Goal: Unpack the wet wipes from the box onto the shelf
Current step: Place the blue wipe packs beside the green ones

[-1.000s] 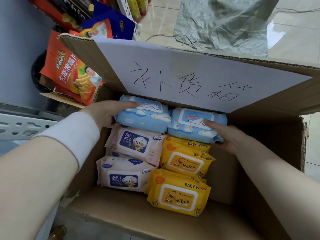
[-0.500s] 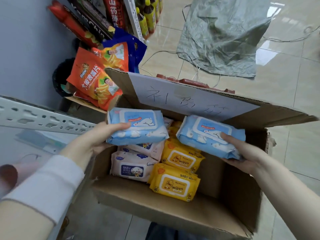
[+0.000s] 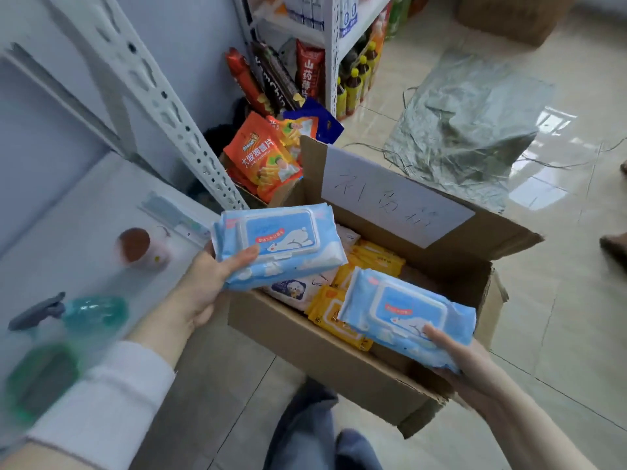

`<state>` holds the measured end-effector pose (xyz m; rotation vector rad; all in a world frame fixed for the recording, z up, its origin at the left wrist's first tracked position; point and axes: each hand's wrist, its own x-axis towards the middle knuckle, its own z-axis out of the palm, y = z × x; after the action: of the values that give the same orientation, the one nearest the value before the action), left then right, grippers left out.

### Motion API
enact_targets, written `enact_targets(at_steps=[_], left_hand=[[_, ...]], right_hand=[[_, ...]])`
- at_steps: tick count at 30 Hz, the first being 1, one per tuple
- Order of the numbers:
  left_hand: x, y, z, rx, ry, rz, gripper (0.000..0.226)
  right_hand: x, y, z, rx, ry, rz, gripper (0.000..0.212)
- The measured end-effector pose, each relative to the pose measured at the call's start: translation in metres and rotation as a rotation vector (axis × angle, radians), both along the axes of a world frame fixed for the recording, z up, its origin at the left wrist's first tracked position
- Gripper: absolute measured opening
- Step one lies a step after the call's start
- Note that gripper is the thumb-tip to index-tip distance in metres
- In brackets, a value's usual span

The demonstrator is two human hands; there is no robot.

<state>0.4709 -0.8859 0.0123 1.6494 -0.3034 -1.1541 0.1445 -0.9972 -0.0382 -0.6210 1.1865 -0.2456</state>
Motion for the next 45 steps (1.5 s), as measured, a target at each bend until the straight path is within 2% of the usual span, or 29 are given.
enact_targets(at_steps=[3, 4, 7, 9, 12, 14, 16, 19, 20, 23, 24, 26, 27, 29, 31, 33, 36, 40, 42, 44, 45], left_hand=[[-0.024, 0.055, 0.047, -0.09, 0.055, 0.153, 0.045], [-0.03, 0.073, 0.063, -0.118, 0.071, 0.197, 0.047], [-0.036, 0.122, 0.113, -0.197, 0.083, 0.31, 0.078], [-0.034, 0.153, 0.145, -0.26, 0.066, 0.372, 0.091], [-0.025, 0.198, 0.19, -0.352, -0.012, 0.45, 0.096], [-0.015, 0.23, 0.216, -0.393, -0.073, 0.478, 0.095], [-0.001, 0.263, 0.239, -0.413, -0.126, 0.519, 0.09], [0.029, 0.322, 0.268, -0.418, -0.203, 0.596, 0.06], [0.041, 0.343, 0.275, -0.437, -0.227, 0.611, 0.058], [0.079, 0.4, 0.292, -0.498, -0.306, 0.661, 0.083], [0.091, 0.417, 0.296, -0.519, -0.319, 0.684, 0.085], [0.115, 0.449, 0.301, -0.527, -0.35, 0.724, 0.085], [0.127, 0.463, 0.302, -0.524, -0.366, 0.74, 0.082], [0.152, 0.487, 0.303, -0.5, -0.388, 0.78, 0.061], [0.177, 0.504, 0.304, -0.478, -0.408, 0.824, 0.034], [0.203, 0.516, 0.301, -0.459, -0.434, 0.847, 0.026], [0.244, 0.523, 0.297, -0.443, -0.455, 0.862, 0.024], [0.31, 0.517, 0.29, -0.448, -0.483, 0.894, 0.029], [0.347, 0.51, 0.285, -0.444, -0.487, 0.897, 0.037], [0.378, 0.501, 0.279, -0.439, -0.482, 0.891, 0.04], [0.392, 0.497, 0.276, -0.44, -0.484, 0.889, 0.038]], right_hand=[[-0.011, 0.028, 0.043, -0.059, -0.034, 0.1, 0.037], [-0.012, 0.036, 0.059, -0.075, -0.041, 0.138, 0.049], [-0.004, 0.056, 0.108, -0.117, -0.043, 0.269, 0.086], [0.013, 0.068, 0.138, -0.156, -0.053, 0.357, 0.092], [0.049, 0.089, 0.179, -0.235, -0.099, 0.476, 0.102], [0.076, 0.107, 0.203, -0.257, -0.159, 0.52, 0.096], [0.107, 0.125, 0.222, -0.278, -0.202, 0.578, 0.079], [0.157, 0.159, 0.25, -0.344, -0.275, 0.661, 0.071], [0.175, 0.171, 0.257, -0.364, -0.294, 0.691, 0.069], [0.227, 0.211, 0.28, -0.38, -0.372, 0.74, 0.041], [0.245, 0.224, 0.284, -0.381, -0.399, 0.761, 0.042], [0.279, 0.251, 0.293, -0.408, -0.429, 0.819, 0.062], [0.295, 0.264, 0.297, -0.425, -0.451, 0.838, 0.063], [0.329, 0.282, 0.303, -0.444, -0.48, 0.86, 0.056], [0.364, 0.296, 0.307, -0.466, -0.479, 0.896, 0.069], [0.4, 0.303, 0.308, -0.498, -0.489, 0.92, 0.073], [0.452, 0.306, 0.316, -0.486, -0.519, 0.916, 0.045], [0.521, 0.304, 0.323, -0.49, -0.584, 0.969, 0.039], [0.557, 0.3, 0.323, -0.482, -0.615, 0.989, 0.024], [0.588, 0.296, 0.322, -0.481, -0.62, 1.041, 0.03], [0.603, 0.295, 0.321, -0.493, -0.63, 1.067, 0.047]])
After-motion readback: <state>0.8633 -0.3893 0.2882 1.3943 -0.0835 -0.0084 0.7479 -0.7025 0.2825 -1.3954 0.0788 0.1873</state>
